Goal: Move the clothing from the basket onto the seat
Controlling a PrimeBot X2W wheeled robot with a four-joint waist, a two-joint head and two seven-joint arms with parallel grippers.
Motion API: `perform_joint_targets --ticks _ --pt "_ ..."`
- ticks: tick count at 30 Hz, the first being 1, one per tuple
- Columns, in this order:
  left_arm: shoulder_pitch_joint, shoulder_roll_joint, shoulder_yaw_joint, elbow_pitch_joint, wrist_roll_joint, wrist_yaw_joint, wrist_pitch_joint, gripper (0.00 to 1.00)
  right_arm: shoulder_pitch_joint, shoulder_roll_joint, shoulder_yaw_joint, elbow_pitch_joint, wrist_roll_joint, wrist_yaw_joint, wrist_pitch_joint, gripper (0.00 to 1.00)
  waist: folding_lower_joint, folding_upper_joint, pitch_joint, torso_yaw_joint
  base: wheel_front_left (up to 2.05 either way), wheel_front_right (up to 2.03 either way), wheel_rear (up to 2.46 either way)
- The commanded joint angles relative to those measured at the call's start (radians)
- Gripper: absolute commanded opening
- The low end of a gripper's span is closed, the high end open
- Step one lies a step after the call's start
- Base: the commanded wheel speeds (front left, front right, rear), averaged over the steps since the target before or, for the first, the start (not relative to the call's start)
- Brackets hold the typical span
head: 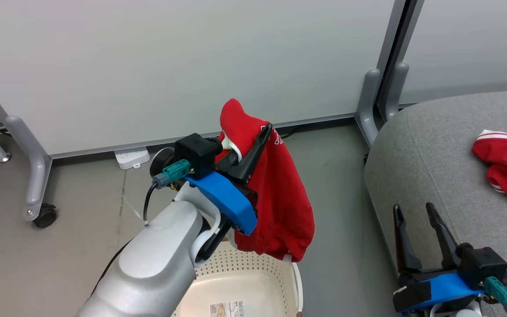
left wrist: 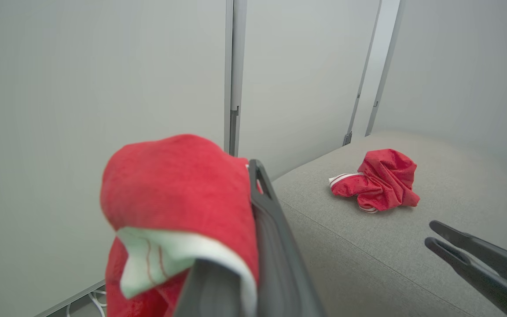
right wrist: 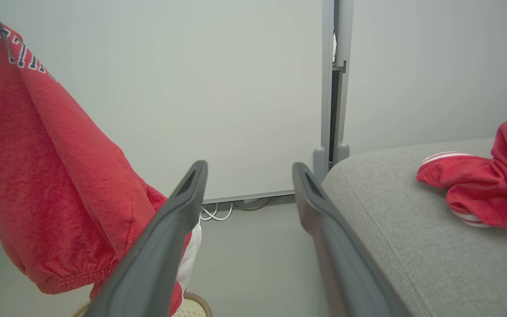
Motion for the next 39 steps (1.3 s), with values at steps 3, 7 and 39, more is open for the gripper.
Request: perform_joint_targets --ticks 3,7,39 --pt "-0.023 0.004 -0.006 -0.038 0.008 0.009 0.012 0.0 0.024 0.002 -0.003 0.004 0.005 -0.001 0.0 1.0 0.0 0.0 -0.016 0.007 0.0 0.0 0.0" --pt "-0.041 0.004 -0.014 -0.085 0.014 0.016 0.03 0.0 0.034 0.003 -0.001 0.002 0.006 -0.001 0.0 1.0 0.0 0.0 -0.027 0.015 0.0 0.0 0.0" --pt "-0.062 0.029 -0.044 -0.22 0.021 0.056 0.07 0.0 -0.298 -0.124 0.389 0.054 -0.011 -0.001 0.0 1.0 0.0 0.0 0.021 0.049 0.0 0.0 0.0"
